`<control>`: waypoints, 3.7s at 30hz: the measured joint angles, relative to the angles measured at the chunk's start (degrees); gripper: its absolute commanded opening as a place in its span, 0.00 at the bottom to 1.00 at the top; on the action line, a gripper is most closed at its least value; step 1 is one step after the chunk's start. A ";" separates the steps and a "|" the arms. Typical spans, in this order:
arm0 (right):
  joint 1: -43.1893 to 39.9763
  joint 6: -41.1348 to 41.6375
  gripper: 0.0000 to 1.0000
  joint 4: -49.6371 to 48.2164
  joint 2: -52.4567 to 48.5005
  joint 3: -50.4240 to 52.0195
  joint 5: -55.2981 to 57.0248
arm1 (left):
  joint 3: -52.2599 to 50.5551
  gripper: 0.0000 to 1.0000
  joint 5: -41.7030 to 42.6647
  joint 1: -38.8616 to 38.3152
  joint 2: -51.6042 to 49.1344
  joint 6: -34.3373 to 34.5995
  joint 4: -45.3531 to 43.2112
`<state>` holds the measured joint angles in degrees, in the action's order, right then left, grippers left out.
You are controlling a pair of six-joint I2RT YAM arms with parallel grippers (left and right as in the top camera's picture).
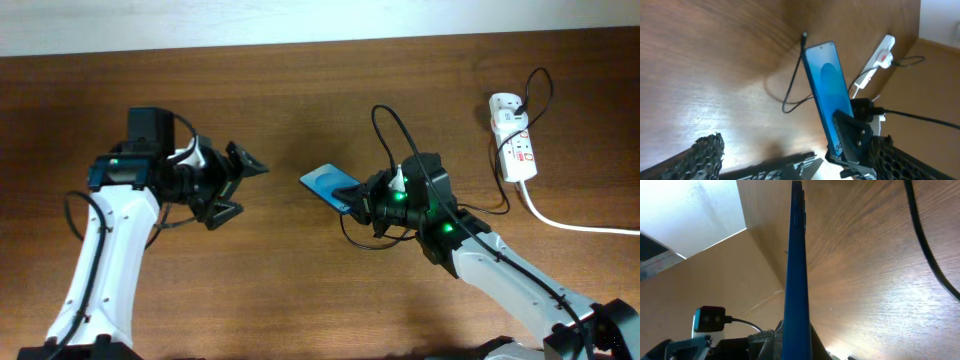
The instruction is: Plug charger to phone and switch on socket
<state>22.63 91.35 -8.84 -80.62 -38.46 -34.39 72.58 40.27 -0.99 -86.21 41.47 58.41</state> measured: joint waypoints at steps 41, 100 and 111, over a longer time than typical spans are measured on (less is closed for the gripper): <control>10.21 27.45 0.05 -22.53 0.17 0.09 -0.50 | -0.15 0.16 -5.16 -10.71 -1.33 31.52 -11.15; -0.83 -50.21 0.52 3.91 -19.45 -6.56 13.42 | -1.03 0.00 45.31 -1.42 -28.59 1.79 -45.97; 0.39 -31.69 0.27 -0.59 -25.03 -7.80 12.50 | -1.03 0.00 45.24 3.37 -28.57 1.79 -46.03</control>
<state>23.03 59.66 -9.43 -105.65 -46.26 -21.89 71.55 85.52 2.37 -114.78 43.27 12.38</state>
